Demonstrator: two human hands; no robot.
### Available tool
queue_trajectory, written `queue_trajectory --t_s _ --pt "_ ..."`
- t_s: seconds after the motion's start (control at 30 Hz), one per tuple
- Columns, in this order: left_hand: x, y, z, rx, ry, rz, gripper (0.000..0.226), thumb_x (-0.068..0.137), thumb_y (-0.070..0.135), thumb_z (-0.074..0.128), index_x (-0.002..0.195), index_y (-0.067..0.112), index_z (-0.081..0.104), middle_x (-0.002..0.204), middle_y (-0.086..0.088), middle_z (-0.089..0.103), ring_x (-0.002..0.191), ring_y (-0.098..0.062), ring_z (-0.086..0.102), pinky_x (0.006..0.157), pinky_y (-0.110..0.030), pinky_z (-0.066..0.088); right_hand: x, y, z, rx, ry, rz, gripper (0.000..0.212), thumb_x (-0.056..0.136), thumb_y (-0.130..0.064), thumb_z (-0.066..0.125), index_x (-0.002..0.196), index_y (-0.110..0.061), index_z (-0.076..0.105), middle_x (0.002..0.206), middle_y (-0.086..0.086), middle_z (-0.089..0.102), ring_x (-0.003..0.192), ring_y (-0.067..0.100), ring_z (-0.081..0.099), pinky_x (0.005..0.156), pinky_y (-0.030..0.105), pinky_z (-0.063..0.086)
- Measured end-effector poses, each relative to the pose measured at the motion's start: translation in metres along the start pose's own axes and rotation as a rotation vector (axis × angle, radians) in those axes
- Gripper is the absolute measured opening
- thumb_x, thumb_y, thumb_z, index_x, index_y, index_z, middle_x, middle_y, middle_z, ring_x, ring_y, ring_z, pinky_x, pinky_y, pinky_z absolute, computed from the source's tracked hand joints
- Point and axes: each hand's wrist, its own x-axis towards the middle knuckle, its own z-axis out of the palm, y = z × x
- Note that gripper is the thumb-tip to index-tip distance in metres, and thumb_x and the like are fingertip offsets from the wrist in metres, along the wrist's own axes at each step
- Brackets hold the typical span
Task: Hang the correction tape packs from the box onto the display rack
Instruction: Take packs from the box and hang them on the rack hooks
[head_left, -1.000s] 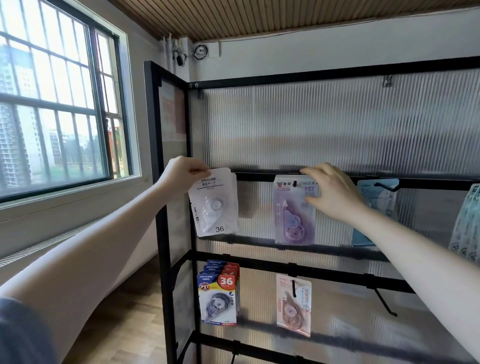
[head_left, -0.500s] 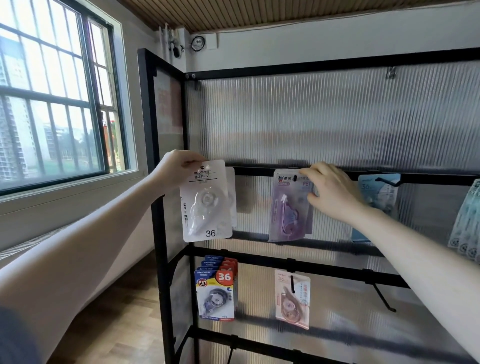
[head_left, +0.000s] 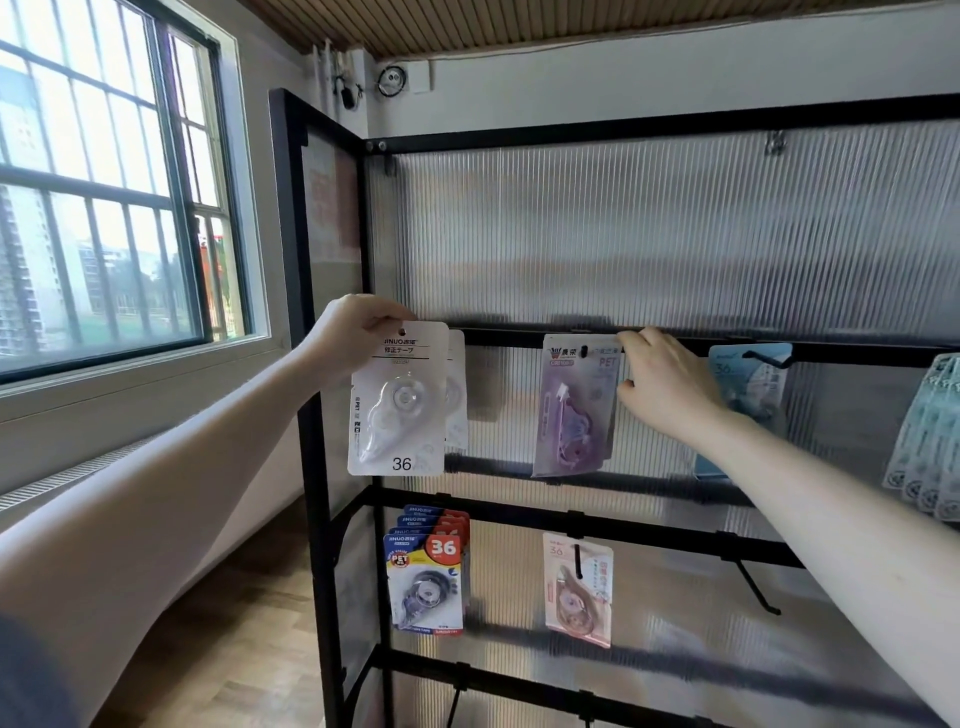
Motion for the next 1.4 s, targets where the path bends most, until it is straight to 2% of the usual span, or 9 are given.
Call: queue_trajectory --t_s 0.17,0.3,0.47,0.6,0.77,0.83,0.97,1.3,1.4 --pt "-0.002 -0.003 -0.001 -0.071 0.018 -0.005 0.021 0.088 0.005 0.06 0.104 0.012 0.071 0.09 0.005 0.065 0.081 -0.007 0.059 0.067 0.004 0.039 -0.002 0.002 0.0 -0.022 -0.043 0.02 0.041 0.088 -0.016 0.054 0.127 -0.008 0.046 0.121 0.01 0.052 0.109 0.025 0.051 0.08 0.035 0.047" --pt "0.0 -0.004 -0.002 -0.096 0.014 -0.003 0.02 0.087 0.004 0.061 0.102 0.012 0.072 0.089 0.004 0.065 0.075 0.0 0.057 0.065 0.004 0.039 -0.004 0.002 0.0 -0.044 -0.069 0.014 0.038 0.088 -0.015 0.053 0.125 -0.008 0.047 0.12 0.01 0.051 0.107 0.024 0.051 0.073 0.03 0.04" --pt "0.003 -0.01 0.004 -0.068 -0.036 -0.017 0.023 0.088 0.003 0.057 0.104 0.013 0.071 0.094 0.002 0.066 0.084 -0.009 0.059 0.068 -0.005 0.042 -0.004 0.001 0.001 -0.058 -0.088 0.015 0.032 0.089 -0.017 0.053 0.12 -0.008 0.049 0.114 0.009 0.052 0.103 0.024 0.051 0.07 0.03 0.041" --pt "0.006 -0.013 0.016 0.001 -0.07 0.026 0.028 0.089 -0.003 0.051 0.107 0.01 0.07 0.098 0.004 0.063 0.092 -0.011 0.056 0.079 -0.018 0.041 -0.005 0.001 0.004 -0.066 -0.101 0.018 0.035 0.088 -0.018 0.053 0.122 -0.008 0.049 0.111 0.008 0.052 0.1 0.023 0.052 0.072 0.031 0.045" --pt "0.01 -0.018 0.026 0.03 -0.048 0.043 0.034 0.086 -0.006 0.048 0.108 0.01 0.069 0.103 0.004 0.063 0.094 -0.008 0.05 0.078 -0.018 0.034 -0.007 0.007 0.008 -0.08 -0.115 0.028 0.038 0.088 -0.02 0.055 0.124 -0.008 0.05 0.112 0.009 0.053 0.1 0.024 0.054 0.08 0.037 0.05" --pt "0.012 -0.02 0.029 0.037 -0.052 0.037 0.036 0.087 -0.007 0.046 0.109 0.011 0.068 0.1 0.006 0.06 0.093 -0.008 0.05 0.078 -0.019 0.035 -0.009 0.01 0.01 -0.087 -0.122 0.037 0.039 0.089 -0.021 0.056 0.125 -0.008 0.049 0.116 0.01 0.053 0.104 0.025 0.053 0.084 0.038 0.05" --pt "0.017 -0.024 0.035 0.086 -0.065 0.032 0.042 0.084 -0.007 0.042 0.11 0.014 0.067 0.103 -0.001 0.062 0.094 -0.014 0.053 0.076 -0.024 0.038 -0.013 0.013 0.011 -0.109 -0.152 0.054 0.042 0.09 -0.02 0.055 0.13 -0.008 0.047 0.124 0.011 0.051 0.113 0.026 0.051 0.089 0.037 0.047" --pt "0.015 -0.022 0.053 0.171 0.065 -0.013 0.035 0.085 -0.003 0.051 0.11 0.016 0.066 0.111 -0.006 0.06 0.11 -0.028 0.047 0.088 -0.037 0.039 -0.021 0.02 0.018 -0.111 -0.206 0.056 0.043 0.09 -0.018 0.053 0.131 -0.007 0.046 0.125 0.011 0.051 0.116 0.026 0.05 0.096 0.036 0.045" --pt "0.007 -0.018 0.053 0.205 0.097 -0.035 0.037 0.088 0.002 0.052 0.123 0.013 0.058 0.126 -0.008 0.055 0.12 -0.03 0.043 0.097 -0.039 0.036 -0.026 0.024 0.019 -0.094 -0.209 0.048 0.041 0.089 -0.015 0.054 0.129 -0.007 0.047 0.125 0.011 0.05 0.116 0.026 0.049 0.096 0.036 0.045"
